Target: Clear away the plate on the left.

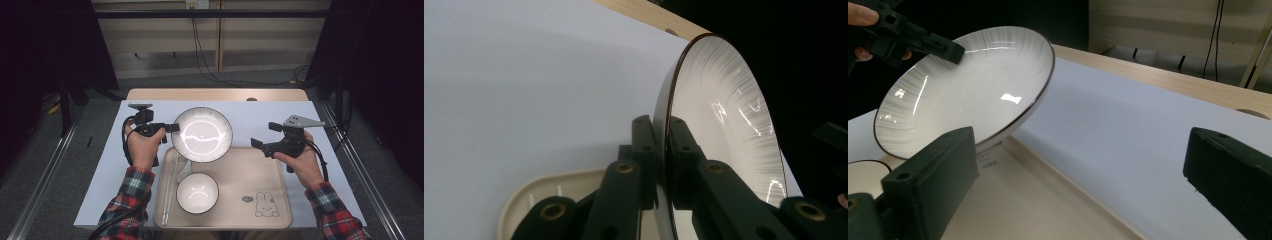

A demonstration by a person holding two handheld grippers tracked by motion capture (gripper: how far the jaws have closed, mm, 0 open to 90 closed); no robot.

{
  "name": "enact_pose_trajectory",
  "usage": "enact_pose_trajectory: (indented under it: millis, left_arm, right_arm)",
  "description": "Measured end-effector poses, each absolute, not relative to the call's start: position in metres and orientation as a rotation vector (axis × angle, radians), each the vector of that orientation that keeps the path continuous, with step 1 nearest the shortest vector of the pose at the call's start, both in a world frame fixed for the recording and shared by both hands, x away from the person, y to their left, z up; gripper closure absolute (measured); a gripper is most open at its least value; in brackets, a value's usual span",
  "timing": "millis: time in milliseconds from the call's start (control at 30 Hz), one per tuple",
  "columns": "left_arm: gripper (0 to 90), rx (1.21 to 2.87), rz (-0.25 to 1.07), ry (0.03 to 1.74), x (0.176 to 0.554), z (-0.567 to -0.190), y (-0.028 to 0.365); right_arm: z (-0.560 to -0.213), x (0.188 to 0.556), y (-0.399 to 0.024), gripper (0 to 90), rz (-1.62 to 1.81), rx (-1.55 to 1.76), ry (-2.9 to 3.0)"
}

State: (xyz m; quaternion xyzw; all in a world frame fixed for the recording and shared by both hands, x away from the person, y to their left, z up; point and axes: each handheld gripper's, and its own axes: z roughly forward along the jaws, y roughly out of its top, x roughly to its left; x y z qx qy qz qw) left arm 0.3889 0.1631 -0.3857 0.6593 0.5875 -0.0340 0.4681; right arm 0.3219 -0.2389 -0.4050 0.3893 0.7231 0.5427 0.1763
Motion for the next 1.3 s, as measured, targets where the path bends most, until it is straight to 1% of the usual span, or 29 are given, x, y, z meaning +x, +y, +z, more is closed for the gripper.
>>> enact_pose_trajectory:
  millis: [100, 233, 333, 400, 467, 567, 633, 667, 733, 1000, 1033, 1200, 1267, 1300]
  left_arm:
    - [85.1, 1.619, -0.095, 1.421, 0.387, -0.384, 0.156]
    - [85.1, 1.63, -0.12, 1.396, 0.383, -0.382, 0.148]
    - [85.0, 1.633, -0.128, 1.375, 0.381, -0.381, 0.142]
    - [85.0, 1.636, -0.139, 1.36, 0.38, -0.38, 0.138]
    - [85.0, 1.634, -0.146, 1.348, 0.378, -0.379, 0.134]
    - [85.0, 1.626, -0.17, 1.324, 0.376, -0.379, 0.13]
    - [85.0, 1.627, -0.182, 1.318, 0.376, -0.379, 0.127]
    - [85.0, 1.623, -0.189, 1.314, 0.376, -0.38, 0.125]
    - [85.0, 1.622, -0.205, 1.301, 0.375, -0.381, 0.123]
    - [84.9, 1.612, -0.185, 1.273, 0.373, -0.383, 0.12]
    - [84.7, 1.603, -0.196, 1.27, 0.373, -0.384, 0.121]
    - [84.3, 1.609, -0.21, 1.246, 0.369, -0.385, 0.118]
    - [82.5, 1.635, -0.205, 1.235, 0.368, -0.386, 0.115]
    - [81.5, 1.638, -0.207, 1.226, 0.368, -0.387, 0.113]
  right_arm:
    - [-0.407, 0.323, -0.232, 4.5, 1.557, 1.093, 2.071]
    - [-0.41, 0.324, -0.221, 6.3, 1.584, 1.092, 2.108]
    - [-0.411, 0.325, -0.215, 10.6, 1.61, 1.098, 2.121]
    - [-0.411, 0.325, -0.211, 18.2, 1.619, 1.09, 2.142]
    - [-0.412, 0.326, -0.207, 22.0, 1.636, 1.117, 2.155]
    - [-0.413, 0.327, -0.205, 31.7, 1.668, 1.159, 2.161]
    - [-0.414, 0.329, -0.205, 39.9, 1.703, 1.195, 2.167]
    - [-0.414, 0.329, -0.205, 41.9, 1.74, 1.217, 2.182]
    - [-0.415, 0.329, -0.204, 49.1, 1.7, 1.22, 2.191]
    - [-0.41, 0.327, -0.203, 55.7, 1.706, 1.384, 2.182]
    - [-0.409, 0.326, -0.203, 59.1, 1.724, 1.396, 2.163]
    - [-0.403, 0.325, -0.209, 70.1, 1.808, 1.506, 2.053]
    - [-0.401, 0.325, -0.214, 77.0, 1.849, 1.584, 2.002]
    - [-0.399, 0.324, -0.216, 79.0, 1.875, 1.619, 1.976]
